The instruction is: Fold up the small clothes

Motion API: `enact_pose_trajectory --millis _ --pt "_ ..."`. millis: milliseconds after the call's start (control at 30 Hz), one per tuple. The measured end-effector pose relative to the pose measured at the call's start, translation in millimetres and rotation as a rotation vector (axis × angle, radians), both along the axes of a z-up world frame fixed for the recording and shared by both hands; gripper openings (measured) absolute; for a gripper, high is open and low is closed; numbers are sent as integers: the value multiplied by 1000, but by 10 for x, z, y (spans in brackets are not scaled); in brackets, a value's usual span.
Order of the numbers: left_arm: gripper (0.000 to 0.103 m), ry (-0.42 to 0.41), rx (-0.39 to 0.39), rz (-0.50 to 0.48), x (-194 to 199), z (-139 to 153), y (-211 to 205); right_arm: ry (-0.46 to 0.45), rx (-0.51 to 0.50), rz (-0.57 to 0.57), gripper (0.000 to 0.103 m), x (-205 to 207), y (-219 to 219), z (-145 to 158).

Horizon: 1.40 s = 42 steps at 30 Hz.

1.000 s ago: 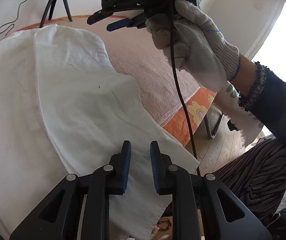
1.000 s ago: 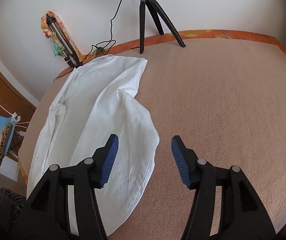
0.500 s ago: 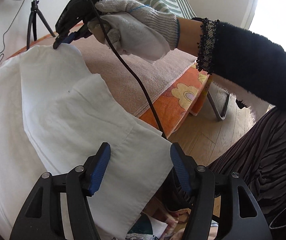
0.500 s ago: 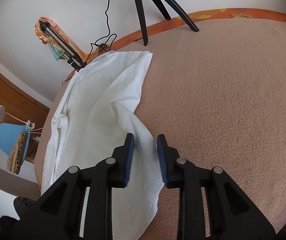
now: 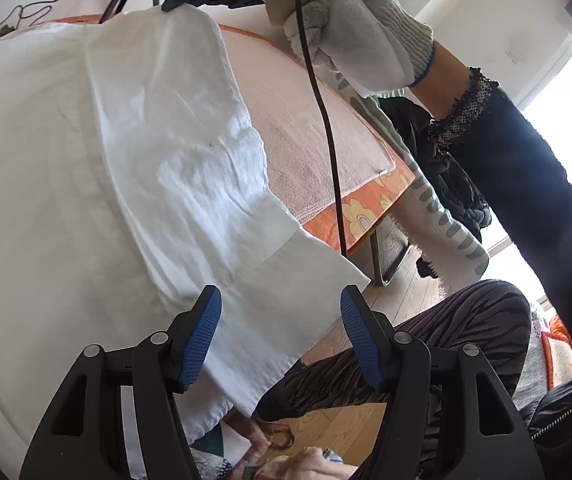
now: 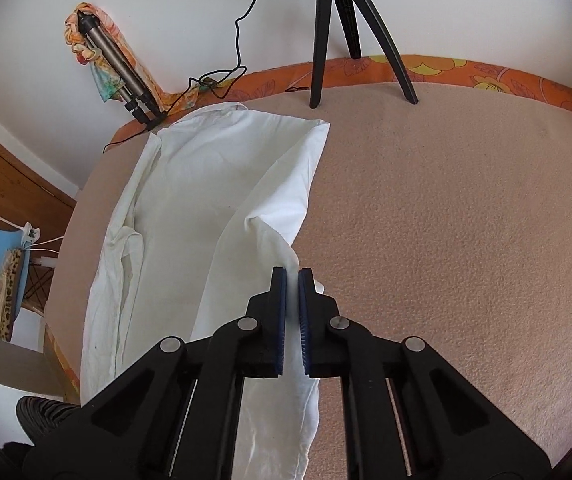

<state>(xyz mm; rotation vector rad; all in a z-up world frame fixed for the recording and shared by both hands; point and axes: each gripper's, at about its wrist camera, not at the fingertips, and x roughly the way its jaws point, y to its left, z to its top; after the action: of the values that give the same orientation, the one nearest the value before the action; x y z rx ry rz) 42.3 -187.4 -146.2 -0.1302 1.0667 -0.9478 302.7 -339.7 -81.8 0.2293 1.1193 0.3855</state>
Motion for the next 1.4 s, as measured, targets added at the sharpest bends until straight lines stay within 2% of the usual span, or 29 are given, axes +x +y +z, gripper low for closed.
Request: enact_pose_trajectory --millis 167,300,500,633,700,833,933,967,1000,1067,1100,1300,1400 --pt "62 -20 -13 59 42 139 331 -1 -110 35 7 12 413 279" --pt "62 -50 -22 106 94 291 655 5 -167 48 6 59 798 380" --pt "62 -125 -9 191 113 422 1061 31 -222 91 6 110 1481 279" --pt "62 -111 -40 253 173 411 1330 40 -258 110 6 120 1794 167" --pt "62 -95 -57 278 198 394 1419 65 -241 104 6 144 1876 118" --pt "62 -117 -60 318 214 435 1543 80 -230 140 6 149 2119 32" --pt "62 -130 -60 352 227 463 1681 120 -146 184 7 162 2222 -17" --pt "62 -131 -61 359 227 465 1703 128 -117 188 11 153 2230 1" --pt "62 -133 -60 365 227 464 1725 128 -88 192 15 127 2225 49" --pt "62 -136 -59 371 227 463 1743 98 -39 195 47 41 2171 203" --pt "62 -134 -58 372 232 458 1745 71 -14 185 51 -9 2125 304" --pt "62 -85 -82 358 324 440 1686 -8 150 151 51 -485 1625 858" --pt "62 -65 -101 343 421 486 1628 -42 152 134 51 -924 1319 1002"
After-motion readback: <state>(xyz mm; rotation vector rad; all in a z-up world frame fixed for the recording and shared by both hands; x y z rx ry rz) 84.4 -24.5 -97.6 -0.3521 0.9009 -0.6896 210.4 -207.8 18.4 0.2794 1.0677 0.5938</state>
